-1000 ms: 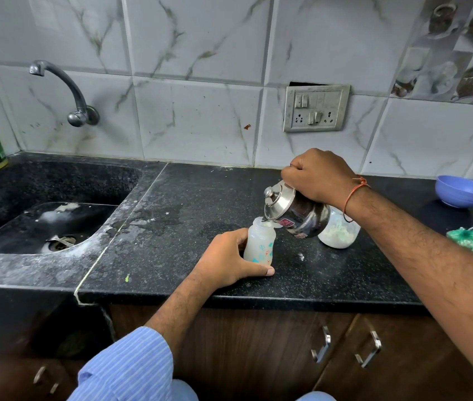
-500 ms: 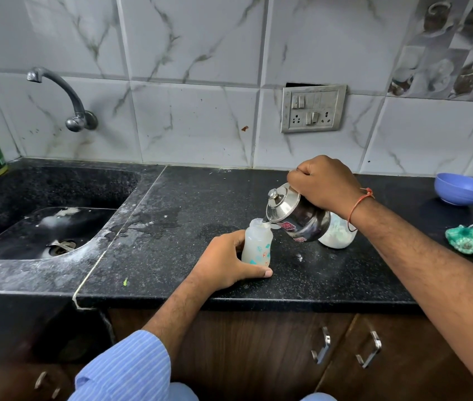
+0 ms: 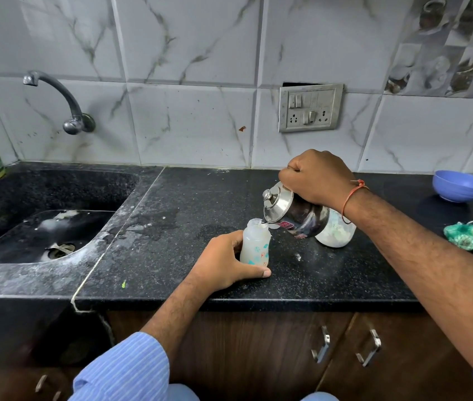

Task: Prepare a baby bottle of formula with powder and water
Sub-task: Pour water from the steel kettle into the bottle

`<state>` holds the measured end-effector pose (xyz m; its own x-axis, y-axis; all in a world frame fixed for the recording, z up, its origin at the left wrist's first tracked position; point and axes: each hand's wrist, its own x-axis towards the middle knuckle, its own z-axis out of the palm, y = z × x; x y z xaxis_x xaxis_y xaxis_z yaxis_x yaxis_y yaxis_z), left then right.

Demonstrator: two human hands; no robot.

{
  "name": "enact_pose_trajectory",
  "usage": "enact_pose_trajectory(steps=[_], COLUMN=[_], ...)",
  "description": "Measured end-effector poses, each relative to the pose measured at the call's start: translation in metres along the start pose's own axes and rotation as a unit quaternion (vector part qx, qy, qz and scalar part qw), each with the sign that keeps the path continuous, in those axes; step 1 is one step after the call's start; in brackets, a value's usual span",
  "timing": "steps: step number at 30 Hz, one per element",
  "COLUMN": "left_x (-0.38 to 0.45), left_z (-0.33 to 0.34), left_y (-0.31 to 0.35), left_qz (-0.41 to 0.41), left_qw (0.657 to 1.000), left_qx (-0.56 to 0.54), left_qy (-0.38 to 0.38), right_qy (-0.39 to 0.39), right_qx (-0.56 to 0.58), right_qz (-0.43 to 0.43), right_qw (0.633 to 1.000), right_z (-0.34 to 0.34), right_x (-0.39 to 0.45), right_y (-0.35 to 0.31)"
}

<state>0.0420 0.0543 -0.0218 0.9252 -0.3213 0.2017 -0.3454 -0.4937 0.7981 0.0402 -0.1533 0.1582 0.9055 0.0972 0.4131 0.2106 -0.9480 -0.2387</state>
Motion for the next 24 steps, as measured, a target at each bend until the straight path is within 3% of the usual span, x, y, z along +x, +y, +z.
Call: enact_pose_trajectory(steps=[24], left_x=[0.0029], left_z=[0.0015], left_y=[-0.0048], left_qz=[0.003], left_qw=[1.0], left_qx=[0.002], left_qy=[0.002], right_qy=[-0.002], right_qx=[-0.009], right_qz=[0.005], right_qw=[1.0], right_z=[-0.0001], right_x=[0.0003], right_y=[-0.0007])
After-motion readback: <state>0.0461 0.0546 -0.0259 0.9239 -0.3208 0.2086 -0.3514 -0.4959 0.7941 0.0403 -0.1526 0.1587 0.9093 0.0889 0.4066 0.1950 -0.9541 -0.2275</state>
